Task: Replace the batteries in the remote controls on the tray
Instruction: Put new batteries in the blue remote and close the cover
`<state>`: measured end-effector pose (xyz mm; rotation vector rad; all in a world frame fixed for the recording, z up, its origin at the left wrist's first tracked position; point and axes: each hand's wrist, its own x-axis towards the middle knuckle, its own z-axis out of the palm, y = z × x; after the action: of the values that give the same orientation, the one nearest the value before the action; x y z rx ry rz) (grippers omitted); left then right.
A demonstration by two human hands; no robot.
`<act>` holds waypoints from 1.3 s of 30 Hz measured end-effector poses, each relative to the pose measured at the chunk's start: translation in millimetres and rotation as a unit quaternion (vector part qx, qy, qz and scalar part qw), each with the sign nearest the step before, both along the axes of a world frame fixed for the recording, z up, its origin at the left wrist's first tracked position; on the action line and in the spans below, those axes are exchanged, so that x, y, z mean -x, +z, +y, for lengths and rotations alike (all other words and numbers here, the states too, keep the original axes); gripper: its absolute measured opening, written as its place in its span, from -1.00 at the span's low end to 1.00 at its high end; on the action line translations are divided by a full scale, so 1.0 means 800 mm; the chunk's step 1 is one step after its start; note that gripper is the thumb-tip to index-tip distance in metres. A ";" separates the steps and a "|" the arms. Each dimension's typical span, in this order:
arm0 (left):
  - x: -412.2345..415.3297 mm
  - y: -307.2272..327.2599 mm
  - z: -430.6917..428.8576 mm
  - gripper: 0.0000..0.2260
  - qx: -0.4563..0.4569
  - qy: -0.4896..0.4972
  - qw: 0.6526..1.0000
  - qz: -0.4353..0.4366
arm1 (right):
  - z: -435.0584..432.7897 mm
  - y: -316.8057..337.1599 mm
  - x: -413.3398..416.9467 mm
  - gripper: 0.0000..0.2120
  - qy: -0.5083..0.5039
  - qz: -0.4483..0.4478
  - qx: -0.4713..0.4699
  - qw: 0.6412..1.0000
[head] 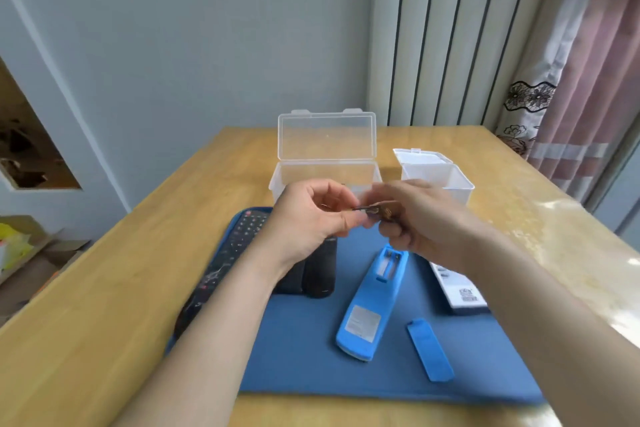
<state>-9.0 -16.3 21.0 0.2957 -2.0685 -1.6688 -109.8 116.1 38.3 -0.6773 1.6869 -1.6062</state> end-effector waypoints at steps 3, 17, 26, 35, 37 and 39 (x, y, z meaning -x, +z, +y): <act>-0.005 -0.002 0.023 -0.78 0.002 0.015 1.000 0.009 | 0.031 -0.008 -0.006 -0.75 0.067 0.112 -0.025 0.991; -0.017 -0.028 0.083 -0.45 0.501 0.060 0.817 -0.279 | 0.055 -0.045 0.006 -0.92 -0.128 0.156 0.006 0.979; -0.024 -0.026 0.047 -0.59 0.636 0.071 0.768 -0.015 | 0.084 -0.033 0.017 -0.85 0.075 0.163 -0.072 0.981; -0.016 -0.036 0.036 -0.53 0.592 0.030 0.805 -0.002 | 0.063 -0.042 0.005 -0.85 -0.024 0.294 -0.077 0.952; -0.014 -0.041 0.035 -0.53 0.570 0.037 0.821 -0.001 | 0.059 -0.046 0.002 -0.84 -0.051 0.307 -0.087 0.946; -0.011 -0.045 0.035 -0.55 0.549 0.059 0.833 0.016 | 0.056 -0.048 0.001 -0.83 -0.078 0.288 -0.075 0.951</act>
<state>-0.1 11.9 -14.6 -0.0070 -2.5223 -0.2143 -110.3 161.1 -0.2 -1.0248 2.3060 -1.4437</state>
